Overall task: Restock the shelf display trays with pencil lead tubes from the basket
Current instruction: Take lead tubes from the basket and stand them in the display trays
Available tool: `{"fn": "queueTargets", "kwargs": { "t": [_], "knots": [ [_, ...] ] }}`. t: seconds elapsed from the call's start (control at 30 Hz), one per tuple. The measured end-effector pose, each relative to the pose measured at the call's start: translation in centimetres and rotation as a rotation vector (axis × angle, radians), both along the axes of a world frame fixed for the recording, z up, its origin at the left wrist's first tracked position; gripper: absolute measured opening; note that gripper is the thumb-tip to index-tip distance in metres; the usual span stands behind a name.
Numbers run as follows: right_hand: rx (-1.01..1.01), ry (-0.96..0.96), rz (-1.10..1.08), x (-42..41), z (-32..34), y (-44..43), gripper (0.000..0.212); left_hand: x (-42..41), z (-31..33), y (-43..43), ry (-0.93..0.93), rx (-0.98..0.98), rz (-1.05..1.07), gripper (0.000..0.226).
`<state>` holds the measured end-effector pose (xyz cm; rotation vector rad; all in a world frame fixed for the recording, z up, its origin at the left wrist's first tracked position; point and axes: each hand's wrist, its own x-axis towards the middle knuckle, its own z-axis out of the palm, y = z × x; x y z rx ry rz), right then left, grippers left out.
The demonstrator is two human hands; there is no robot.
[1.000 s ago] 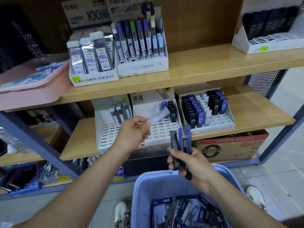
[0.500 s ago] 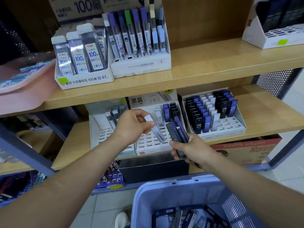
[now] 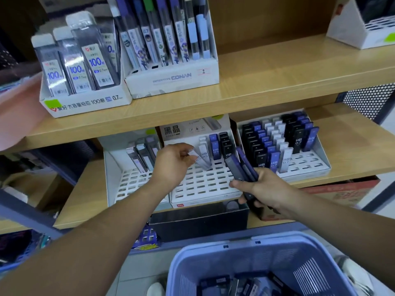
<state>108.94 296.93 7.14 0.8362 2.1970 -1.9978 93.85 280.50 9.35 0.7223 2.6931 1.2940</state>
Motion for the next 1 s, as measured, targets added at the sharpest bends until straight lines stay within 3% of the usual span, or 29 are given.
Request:
{"fn": "queueTargets", "kwargs": {
  "t": [0.17, 0.4, 0.57, 0.77, 1.0],
  "knots": [
    [-0.025, -0.007, -0.015, 0.0, -0.4, 0.2, 0.017, 0.0, -0.3, 0.3, 0.090, -0.112, -0.082, 0.031],
    [-0.043, -0.023, -0.029, 0.2, -0.6, 0.1, 0.020, -0.2, -0.1, 0.9, 0.167, -0.091, -0.094, 0.025],
    [-0.069, -0.024, -0.030, 0.3, -0.5, 0.0, 0.021, -0.3, -0.4, 1.2, 0.319, -0.182, -0.173, 0.025],
    [-0.123, -0.052, -0.037, 0.4, -0.6, 0.1, 0.019, -0.3, -0.4, 1.9, 0.227, -0.194, -0.153, 0.040],
    [-0.158, -0.057, -0.057, 0.7, -0.5, 0.2, 0.017, -0.3, -0.6, 1.6, 0.296, -0.307, -0.206, 0.045]
  ]
}}
